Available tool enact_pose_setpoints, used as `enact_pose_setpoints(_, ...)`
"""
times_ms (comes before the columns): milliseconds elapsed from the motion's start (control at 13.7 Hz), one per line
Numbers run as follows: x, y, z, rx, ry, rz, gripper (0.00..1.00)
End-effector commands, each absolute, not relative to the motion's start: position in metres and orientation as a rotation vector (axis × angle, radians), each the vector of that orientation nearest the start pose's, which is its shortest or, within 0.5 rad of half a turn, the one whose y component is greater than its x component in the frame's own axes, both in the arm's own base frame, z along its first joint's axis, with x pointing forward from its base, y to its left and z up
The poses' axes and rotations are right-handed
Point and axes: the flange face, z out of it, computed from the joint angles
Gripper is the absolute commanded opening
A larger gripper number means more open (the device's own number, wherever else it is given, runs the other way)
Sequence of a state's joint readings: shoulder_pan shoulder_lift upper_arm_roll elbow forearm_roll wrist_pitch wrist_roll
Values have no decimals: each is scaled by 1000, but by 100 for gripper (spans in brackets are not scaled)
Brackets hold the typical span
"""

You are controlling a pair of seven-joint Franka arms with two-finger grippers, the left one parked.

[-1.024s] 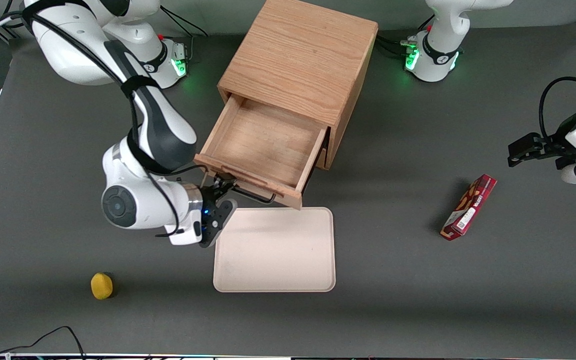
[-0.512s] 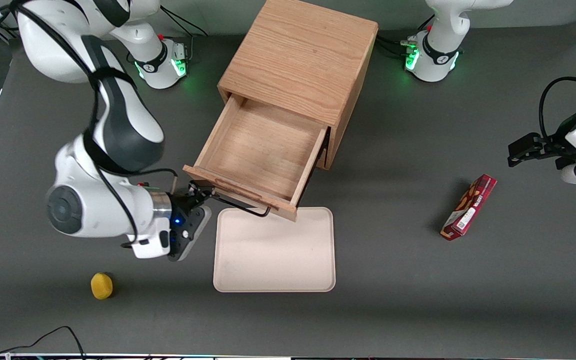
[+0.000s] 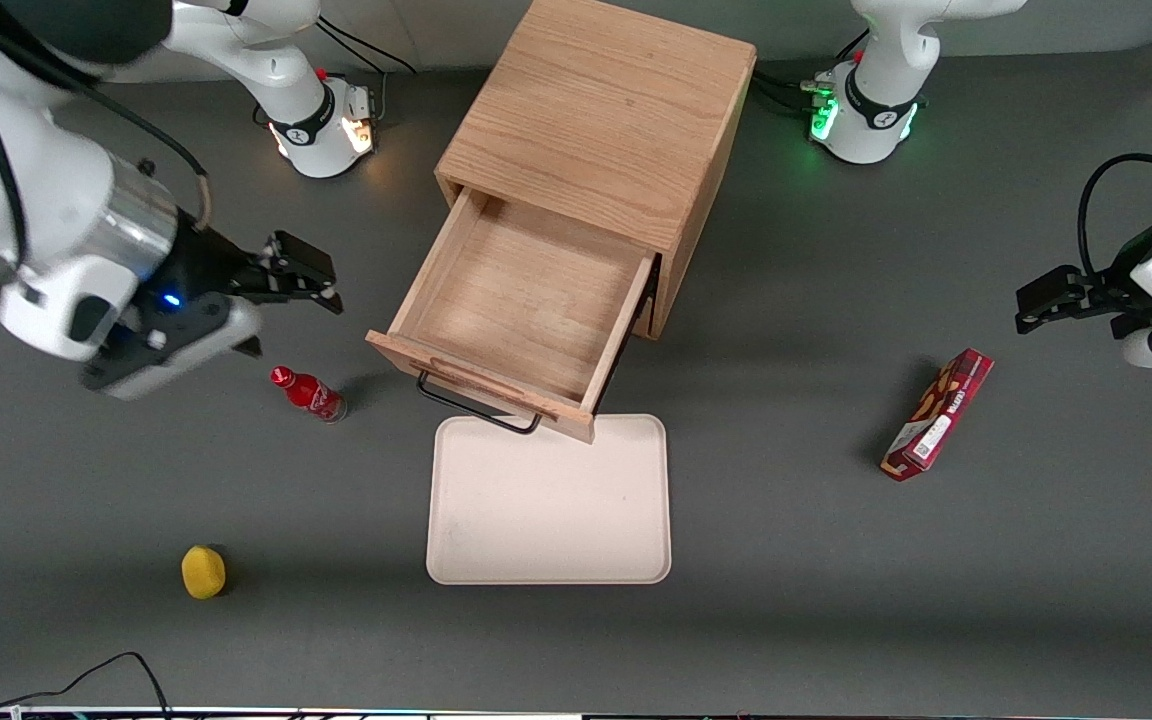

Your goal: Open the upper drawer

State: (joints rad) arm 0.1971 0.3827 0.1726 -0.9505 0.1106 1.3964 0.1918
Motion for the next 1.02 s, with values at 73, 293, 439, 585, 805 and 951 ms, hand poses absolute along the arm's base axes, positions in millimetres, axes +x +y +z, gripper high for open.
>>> enact_pose_setpoints(73, 568, 150, 669, -3152, 76, 164, 100)
enact_pose_setpoints(293, 535, 88, 651, -3151, 240, 195, 100)
enact_pose_setpoints(439, 505, 73, 629, -3135, 259, 103, 100)
enact_pose_setpoints(585, 494, 44, 619, -3112, 302, 57, 100)
enact_pose_setpoints(805, 495, 28, 620, -3116, 183, 73, 100)
enact_pose_setpoints(951, 494, 24, 622, -3115, 197, 83, 100)
